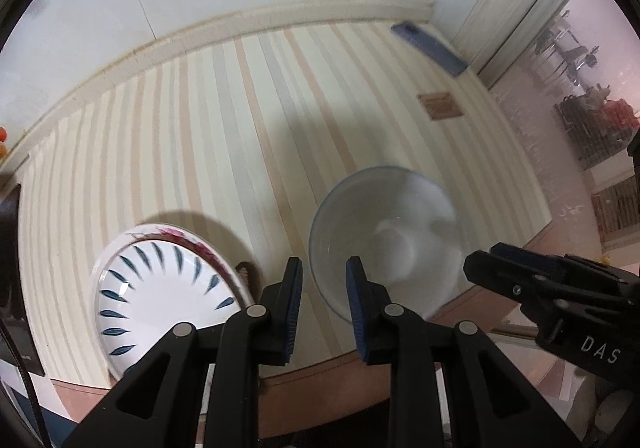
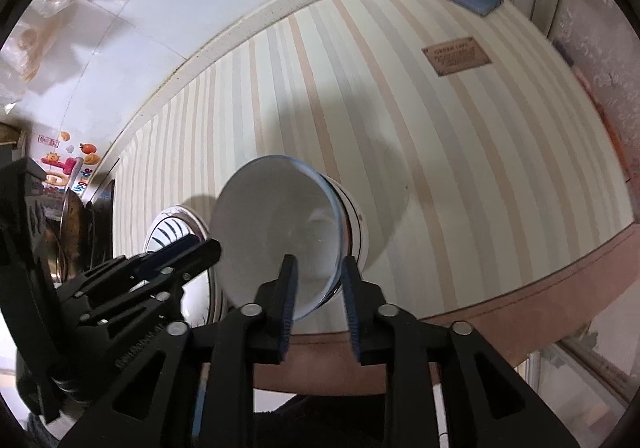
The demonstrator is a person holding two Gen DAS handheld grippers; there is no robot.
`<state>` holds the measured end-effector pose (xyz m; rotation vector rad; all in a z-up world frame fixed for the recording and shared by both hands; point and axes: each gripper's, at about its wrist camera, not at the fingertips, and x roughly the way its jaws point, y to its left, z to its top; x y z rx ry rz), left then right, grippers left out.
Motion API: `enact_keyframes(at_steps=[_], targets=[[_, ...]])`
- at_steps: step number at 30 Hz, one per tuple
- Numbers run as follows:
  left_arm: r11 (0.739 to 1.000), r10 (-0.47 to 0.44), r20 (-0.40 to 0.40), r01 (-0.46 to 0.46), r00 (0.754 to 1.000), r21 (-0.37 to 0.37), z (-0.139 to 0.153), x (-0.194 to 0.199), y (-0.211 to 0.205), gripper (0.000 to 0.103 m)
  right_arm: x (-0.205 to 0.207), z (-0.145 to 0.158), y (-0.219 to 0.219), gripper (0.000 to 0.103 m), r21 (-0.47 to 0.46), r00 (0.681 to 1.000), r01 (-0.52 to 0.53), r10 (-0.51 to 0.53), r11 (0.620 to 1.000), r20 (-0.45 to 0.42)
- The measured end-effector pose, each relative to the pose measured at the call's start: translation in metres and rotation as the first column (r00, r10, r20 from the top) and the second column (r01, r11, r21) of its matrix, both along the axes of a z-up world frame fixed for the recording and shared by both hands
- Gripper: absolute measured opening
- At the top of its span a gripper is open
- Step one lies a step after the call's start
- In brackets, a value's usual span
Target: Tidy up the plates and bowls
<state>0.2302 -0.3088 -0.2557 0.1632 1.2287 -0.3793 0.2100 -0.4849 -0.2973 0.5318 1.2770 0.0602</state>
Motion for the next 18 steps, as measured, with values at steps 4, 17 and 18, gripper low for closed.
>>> enact_keyframes(at_steps=[4, 17, 18], targets=[[0.999, -0.004, 0.048, 0.005, 0.999, -0.032, 0.031, -0.014, 0.011, 0.027, -0.017, 0.035, 0.006, 0.058, -0.063, 0.998, -0.012, 0.016, 0.998, 0.053], [0.992, -0.005, 0.132, 0.022, 0.991, -0.125, 0.096, -0.046, 0.028, 0.083, -0.068, 0.112, 0.015, 0.093, -0.142, 0.991, 0.0, 0.019, 0.99, 0.132], [0.992, -0.004, 0.135, 0.021, 0.991, -0.126, 0.098, -0.047, 0.027, 0.083, -0.07, 0.115, 0.015, 0.094, -0.146, 0.991, 0.0, 0.02, 0.989, 0.135]])
